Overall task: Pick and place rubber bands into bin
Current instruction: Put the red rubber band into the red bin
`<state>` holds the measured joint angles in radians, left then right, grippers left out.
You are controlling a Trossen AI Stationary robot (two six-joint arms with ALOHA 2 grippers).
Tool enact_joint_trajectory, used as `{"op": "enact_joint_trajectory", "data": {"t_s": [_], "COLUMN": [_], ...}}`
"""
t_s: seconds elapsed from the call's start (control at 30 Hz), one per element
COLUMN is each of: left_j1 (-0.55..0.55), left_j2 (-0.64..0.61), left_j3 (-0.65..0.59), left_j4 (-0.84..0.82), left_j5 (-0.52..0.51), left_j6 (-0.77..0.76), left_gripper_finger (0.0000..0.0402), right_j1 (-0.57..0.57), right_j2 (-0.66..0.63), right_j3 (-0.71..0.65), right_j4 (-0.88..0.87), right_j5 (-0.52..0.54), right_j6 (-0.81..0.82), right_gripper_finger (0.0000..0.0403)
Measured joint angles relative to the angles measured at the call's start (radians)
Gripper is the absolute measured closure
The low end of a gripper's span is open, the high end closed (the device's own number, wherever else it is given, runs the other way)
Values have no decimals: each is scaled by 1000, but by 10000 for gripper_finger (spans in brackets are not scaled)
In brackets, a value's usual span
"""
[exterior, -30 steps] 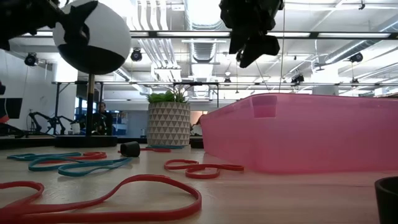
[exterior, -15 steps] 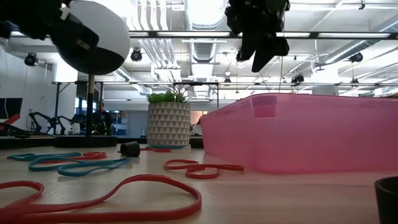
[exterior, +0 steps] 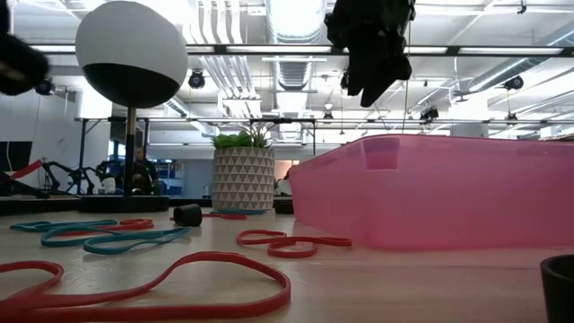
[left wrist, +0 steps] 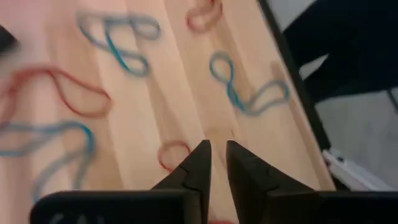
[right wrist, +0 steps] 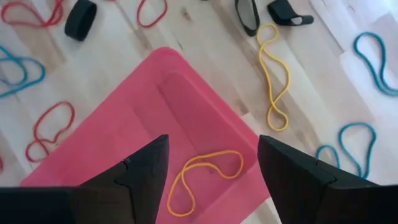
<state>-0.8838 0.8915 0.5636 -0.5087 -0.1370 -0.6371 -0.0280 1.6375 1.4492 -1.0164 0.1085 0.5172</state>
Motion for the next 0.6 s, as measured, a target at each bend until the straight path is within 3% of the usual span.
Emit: {"op": "enact_joint_trajectory", "data": {"t_s": [0.23, 0.47, 0.6], "left_j1": [-122, -89, -88], "left_j2": [212, 360, 399], "left_j3": [16, 32, 31], "left_j4": [95, 490, 558], "left_j5": [6, 7, -1], "left_j6": [-169, -305, -346], "left_gripper_finger": [384, 384, 385], "right_j1": [2, -3, -16], "right_j2": [1, 1, 1], "right_j3": [-3, -3, -3], "right_j4": [2, 3, 3], "right_j5": [11, 26, 43], "right_j6": [-77, -126, -149], "right_gripper_finger": [172, 172, 172]}}
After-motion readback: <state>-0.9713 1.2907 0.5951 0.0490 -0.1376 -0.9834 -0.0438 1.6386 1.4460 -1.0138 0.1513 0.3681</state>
